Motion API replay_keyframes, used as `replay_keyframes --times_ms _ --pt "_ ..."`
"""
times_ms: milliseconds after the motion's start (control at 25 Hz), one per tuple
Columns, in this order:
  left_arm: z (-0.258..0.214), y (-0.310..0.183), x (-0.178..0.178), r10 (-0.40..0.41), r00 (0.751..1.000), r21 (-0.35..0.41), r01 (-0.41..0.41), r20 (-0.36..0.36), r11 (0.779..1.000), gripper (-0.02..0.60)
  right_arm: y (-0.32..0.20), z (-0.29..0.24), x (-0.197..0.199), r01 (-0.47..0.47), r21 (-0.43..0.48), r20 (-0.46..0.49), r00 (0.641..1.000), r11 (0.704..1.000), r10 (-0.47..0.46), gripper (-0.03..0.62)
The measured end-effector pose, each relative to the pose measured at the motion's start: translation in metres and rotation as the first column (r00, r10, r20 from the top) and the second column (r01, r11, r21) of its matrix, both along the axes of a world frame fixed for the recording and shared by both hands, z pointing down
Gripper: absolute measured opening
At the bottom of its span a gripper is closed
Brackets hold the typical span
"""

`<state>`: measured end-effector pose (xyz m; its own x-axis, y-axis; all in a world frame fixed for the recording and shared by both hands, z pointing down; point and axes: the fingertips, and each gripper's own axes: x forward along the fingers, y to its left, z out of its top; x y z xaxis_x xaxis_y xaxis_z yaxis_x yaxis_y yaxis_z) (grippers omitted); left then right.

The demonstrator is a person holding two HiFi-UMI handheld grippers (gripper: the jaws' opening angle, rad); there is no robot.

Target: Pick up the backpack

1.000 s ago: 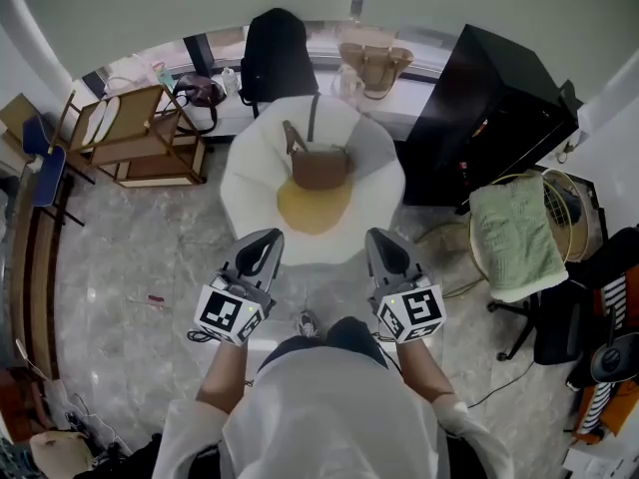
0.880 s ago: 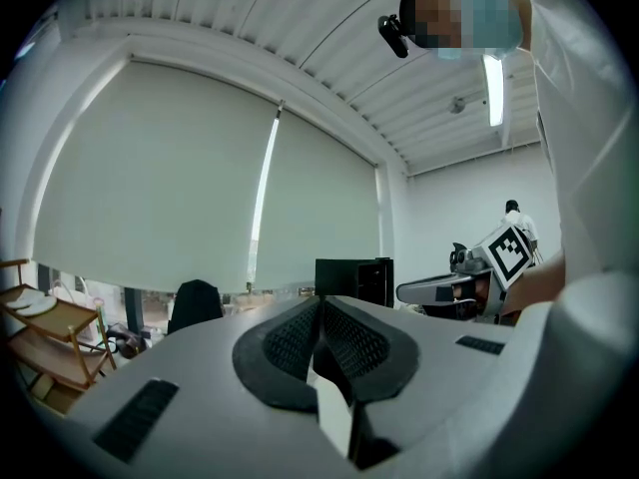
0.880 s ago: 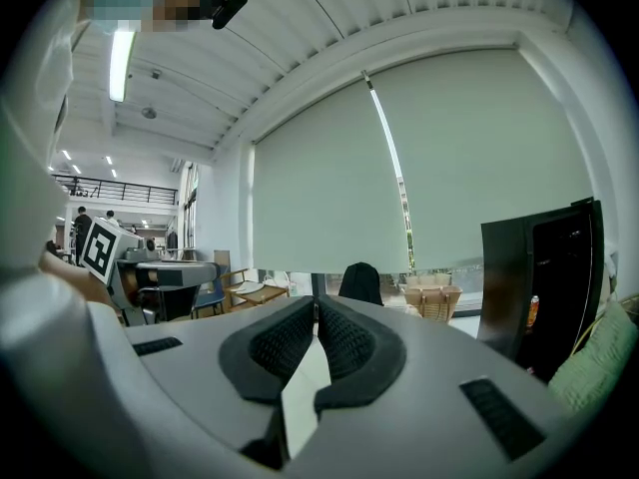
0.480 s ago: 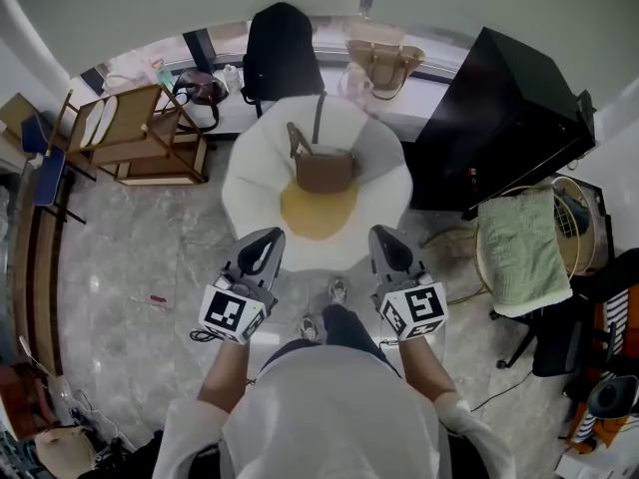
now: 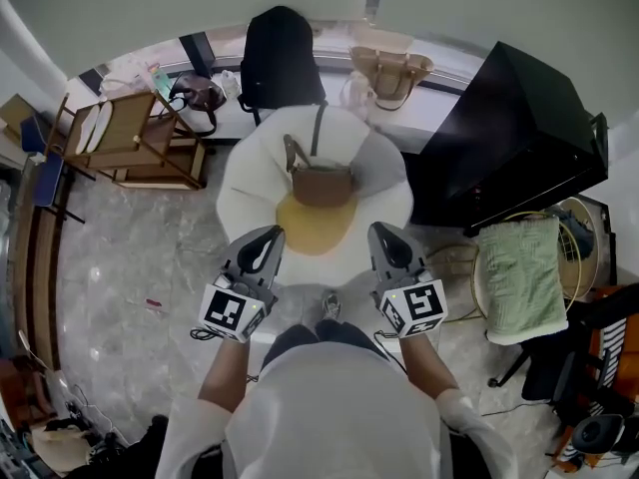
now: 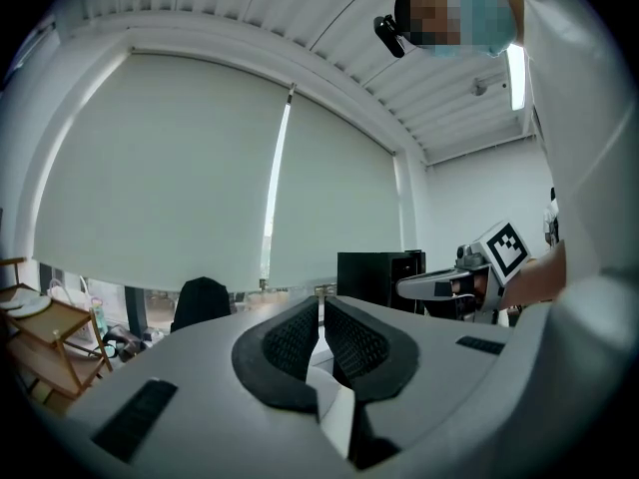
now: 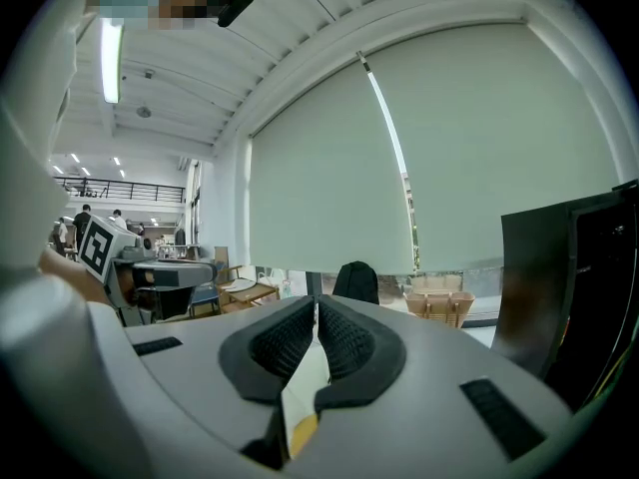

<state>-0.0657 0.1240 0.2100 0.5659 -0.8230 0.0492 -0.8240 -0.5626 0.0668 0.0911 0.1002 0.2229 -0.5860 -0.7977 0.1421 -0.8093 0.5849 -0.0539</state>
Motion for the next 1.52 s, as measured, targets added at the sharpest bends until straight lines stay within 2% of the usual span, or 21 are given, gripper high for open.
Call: replay_keyframes --times_ms 200,400,680,1000,1160,1400,1520 --pt "0.002 -0.026 0.002 -0.03 1.0 -0.015 0.03 0.007 0.999 0.037 -0.026 0.006 0.003 0.021 -0.014 -0.003 1.0 1.0 -0.021 0.034" --pt "0.011 -0.045 -0.003 -0.022 1.0 -0.032 0.023 0.02 0.999 0.037 -0.044 0.01 -0.001 0.013 -0.027 -0.002 1.0 1.0 -0.013 0.034" --pt "0.017 -0.08 -0.024 0.023 1.0 -0.043 -0.023 -0.001 0.999 0.037 -0.07 0.011 -0.021 -0.037 -0.033 -0.008 0.999 0.999 0.037 0.034" --pt "0.026 -0.126 -0.055 0.113 0.993 -0.054 -0.114 -0.015 0.992 0.037 -0.105 0.017 -0.052 -0.116 -0.025 -0.018 0.993 0.993 0.116 0.034" --pt "0.042 -0.149 -0.065 0.138 0.99 -0.069 -0.137 0.003 0.988 0.037 -0.12 0.028 -0.061 -0.137 -0.029 -0.008 0.991 0.99 0.137 0.034" --pt "0.057 -0.177 -0.063 0.122 0.993 -0.073 -0.122 -0.004 0.99 0.037 -0.15 0.046 -0.06 -0.127 -0.027 -0.003 0.992 0.991 0.127 0.034" --pt "0.073 -0.191 -0.06 0.103 0.995 -0.083 -0.102 0.014 0.991 0.037 -0.166 0.06 -0.053 -0.123 -0.035 -0.002 0.992 0.992 0.123 0.034"
